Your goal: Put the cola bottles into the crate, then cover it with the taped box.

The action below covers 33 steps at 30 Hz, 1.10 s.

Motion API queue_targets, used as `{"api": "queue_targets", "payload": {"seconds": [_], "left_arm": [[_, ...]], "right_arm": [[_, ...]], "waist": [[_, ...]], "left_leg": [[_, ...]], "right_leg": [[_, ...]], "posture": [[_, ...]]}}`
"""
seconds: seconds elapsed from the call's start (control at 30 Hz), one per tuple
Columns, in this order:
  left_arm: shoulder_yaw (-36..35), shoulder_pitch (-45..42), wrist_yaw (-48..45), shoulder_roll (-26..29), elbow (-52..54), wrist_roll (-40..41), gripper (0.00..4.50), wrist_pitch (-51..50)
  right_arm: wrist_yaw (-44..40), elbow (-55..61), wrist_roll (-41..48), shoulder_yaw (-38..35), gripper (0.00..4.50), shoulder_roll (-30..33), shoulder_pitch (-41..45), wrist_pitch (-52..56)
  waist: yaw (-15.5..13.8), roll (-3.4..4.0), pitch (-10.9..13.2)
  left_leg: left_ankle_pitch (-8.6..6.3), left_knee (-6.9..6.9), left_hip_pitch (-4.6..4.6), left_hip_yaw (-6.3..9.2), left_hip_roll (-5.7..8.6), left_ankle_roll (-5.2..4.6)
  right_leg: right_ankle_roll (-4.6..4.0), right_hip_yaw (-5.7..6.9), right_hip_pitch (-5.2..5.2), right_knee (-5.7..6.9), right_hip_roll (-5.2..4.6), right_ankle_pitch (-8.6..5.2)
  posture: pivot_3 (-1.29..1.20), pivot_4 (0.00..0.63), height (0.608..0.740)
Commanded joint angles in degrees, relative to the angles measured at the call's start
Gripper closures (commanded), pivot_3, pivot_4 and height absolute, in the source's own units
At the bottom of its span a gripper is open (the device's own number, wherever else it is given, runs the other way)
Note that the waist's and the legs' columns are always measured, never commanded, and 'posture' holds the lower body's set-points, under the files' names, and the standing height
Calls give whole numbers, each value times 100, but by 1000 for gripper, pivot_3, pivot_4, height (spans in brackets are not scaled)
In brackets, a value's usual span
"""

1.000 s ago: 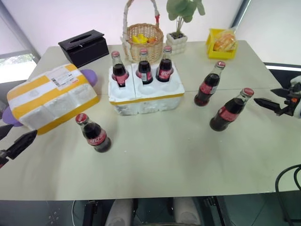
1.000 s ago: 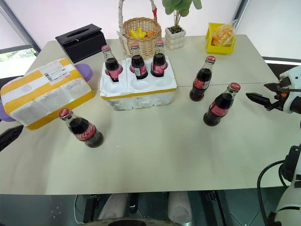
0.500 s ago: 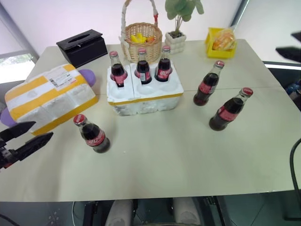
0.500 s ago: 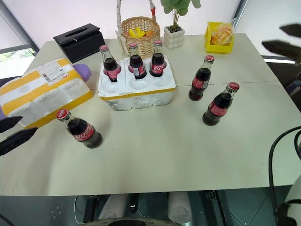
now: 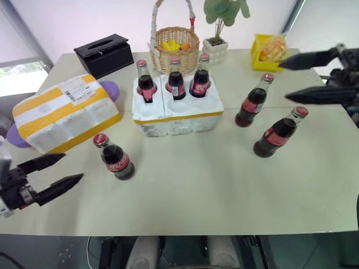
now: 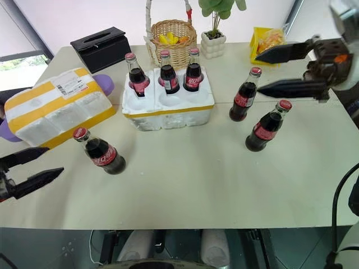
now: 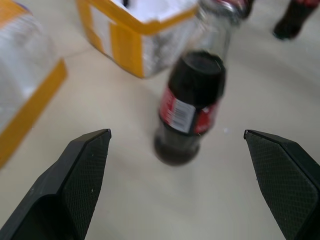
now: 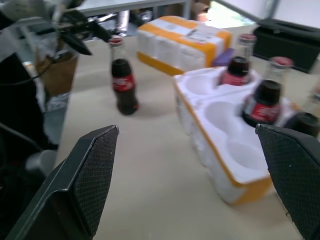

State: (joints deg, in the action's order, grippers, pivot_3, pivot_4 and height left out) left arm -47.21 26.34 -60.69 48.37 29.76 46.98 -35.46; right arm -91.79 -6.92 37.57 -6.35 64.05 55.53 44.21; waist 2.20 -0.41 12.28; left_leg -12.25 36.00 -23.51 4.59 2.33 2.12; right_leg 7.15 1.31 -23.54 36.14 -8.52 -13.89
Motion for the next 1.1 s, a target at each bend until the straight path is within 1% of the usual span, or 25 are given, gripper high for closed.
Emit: {"api": "queue_targets", "payload": {"seconds": [0.03,0.33,0.43,0.53,0.8,0.87,1.03,1.1], "left_arm": [[473,15,-11,-69,206,-416,40,410],[1652,-1187,717,-407,-294,-969,40,832],[1999,-1426,754,-481,-437,-1139,40,947],[2220,-1580,788,-527,-526,-1185,40,971],[2723,-2040,802,-576,-797,-1277,40,1008],[2921,-2275,833,-644,-923,-1319,40,995],[3138,-2623,795,-741,-1127,-1266,40,989],[3149,-2687,758,-752,-1129,-1160,550,902]], "right_arm": [[176,321,299,-251,0,-1,143,204],[241,259,261,-157,0,-27,118,122],[270,239,300,-182,0,-34,137,170],[281,238,345,-222,0,-18,146,221],[315,275,403,-347,0,45,26,274],[358,288,429,-377,0,35,-21,270],[424,371,467,-437,0,8,-200,218],[470,393,492,-479,0,-1,-255,222]], "waist": [[-16,-4,-2],[-143,-7,-4],[-148,-8,-4],[-136,-8,-4],[-144,-8,-4],[-146,-7,-4],[-141,-8,-4],[-141,-8,-4]], "left_leg": [[0,1,0,0,1,0],[0,8,-1,-10,-5,0],[1,6,-1,-10,-5,-1],[0,6,-2,-12,-4,-1],[1,11,-1,-7,-20,-1],[1,11,-1,-6,-21,-1],[1,12,-1,-5,-23,-2],[1,11,-1,-5,-26,-2]], "right_leg": [[0,0,1,-1,0,0],[-4,4,4,-1,7,4],[-1,5,3,-1,10,5],[10,4,3,-1,10,11],[-5,4,3,0,32,11],[-6,4,4,0,35,12],[8,3,3,-1,40,22],[10,3,3,-2,43,23]], "posture": [[0,150,740],[0,150,740],[0,150,740],[0,150,740],[0,150,740],[0,150,740],[0,150,740],[0,150,740]]}}
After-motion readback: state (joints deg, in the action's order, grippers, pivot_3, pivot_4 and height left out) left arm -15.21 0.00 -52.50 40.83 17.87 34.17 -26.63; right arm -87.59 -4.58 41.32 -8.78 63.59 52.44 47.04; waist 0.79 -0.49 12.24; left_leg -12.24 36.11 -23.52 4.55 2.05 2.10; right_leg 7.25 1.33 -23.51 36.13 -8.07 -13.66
